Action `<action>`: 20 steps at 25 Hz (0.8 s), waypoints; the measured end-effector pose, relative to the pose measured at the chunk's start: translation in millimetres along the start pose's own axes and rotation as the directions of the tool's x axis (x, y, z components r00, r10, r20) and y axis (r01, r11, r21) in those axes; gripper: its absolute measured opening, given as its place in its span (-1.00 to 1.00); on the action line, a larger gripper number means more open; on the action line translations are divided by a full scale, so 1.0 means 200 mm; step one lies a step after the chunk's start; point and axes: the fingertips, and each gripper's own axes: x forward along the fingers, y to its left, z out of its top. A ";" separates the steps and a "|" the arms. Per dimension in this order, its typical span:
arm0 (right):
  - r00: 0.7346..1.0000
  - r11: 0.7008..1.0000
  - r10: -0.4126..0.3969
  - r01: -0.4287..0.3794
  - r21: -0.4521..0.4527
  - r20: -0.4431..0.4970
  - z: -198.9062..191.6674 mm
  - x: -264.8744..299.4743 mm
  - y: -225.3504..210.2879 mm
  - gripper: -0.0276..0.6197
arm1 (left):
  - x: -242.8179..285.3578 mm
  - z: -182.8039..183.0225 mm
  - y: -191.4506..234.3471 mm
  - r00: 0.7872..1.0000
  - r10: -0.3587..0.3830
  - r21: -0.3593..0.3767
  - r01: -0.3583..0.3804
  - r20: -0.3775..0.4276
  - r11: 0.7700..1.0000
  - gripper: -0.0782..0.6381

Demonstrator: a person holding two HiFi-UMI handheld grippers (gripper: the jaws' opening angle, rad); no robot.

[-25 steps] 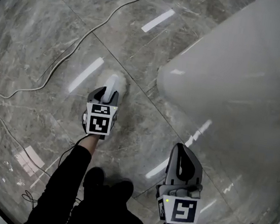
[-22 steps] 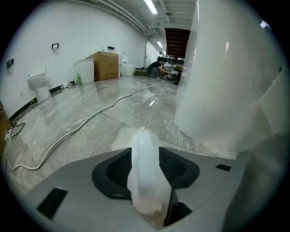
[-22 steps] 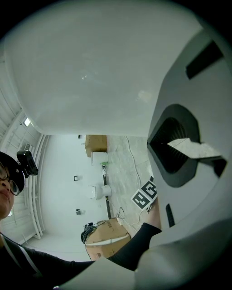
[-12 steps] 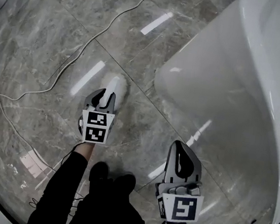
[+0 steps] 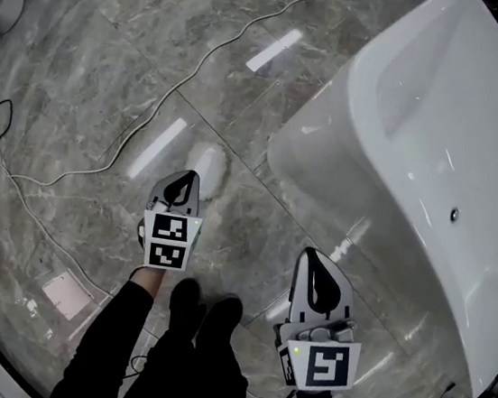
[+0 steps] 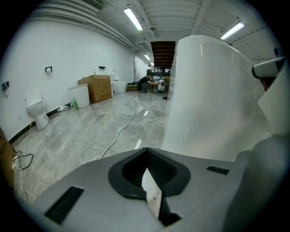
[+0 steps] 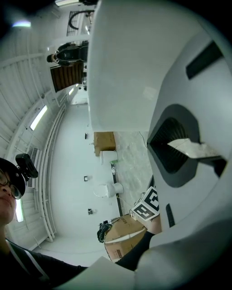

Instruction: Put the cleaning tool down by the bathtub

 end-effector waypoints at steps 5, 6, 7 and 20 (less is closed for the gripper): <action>1.000 1.000 -0.001 0.001 0.009 -0.015 0.16 -0.12 0.04 -0.92 | -0.19 0.18 -0.06 0.999 -0.046 0.016 0.046 0.013 0.999 -0.76; 1.000 1.000 -0.003 0.003 0.007 -0.019 0.19 -0.14 0.05 -0.92 | -0.22 0.22 -0.07 0.998 -0.055 0.020 0.055 0.013 0.998 -0.76; 1.000 1.000 -0.004 0.004 0.005 -0.023 0.22 -0.16 0.06 -0.92 | -0.25 0.24 -0.08 0.998 -0.063 0.024 0.062 0.012 0.998 -0.76; 0.999 1.000 -0.024 0.024 -0.007 -0.033 0.52 -0.37 0.12 -0.92 | -0.54 0.51 -0.12 0.994 -0.109 0.036 0.109 0.005 0.993 -0.76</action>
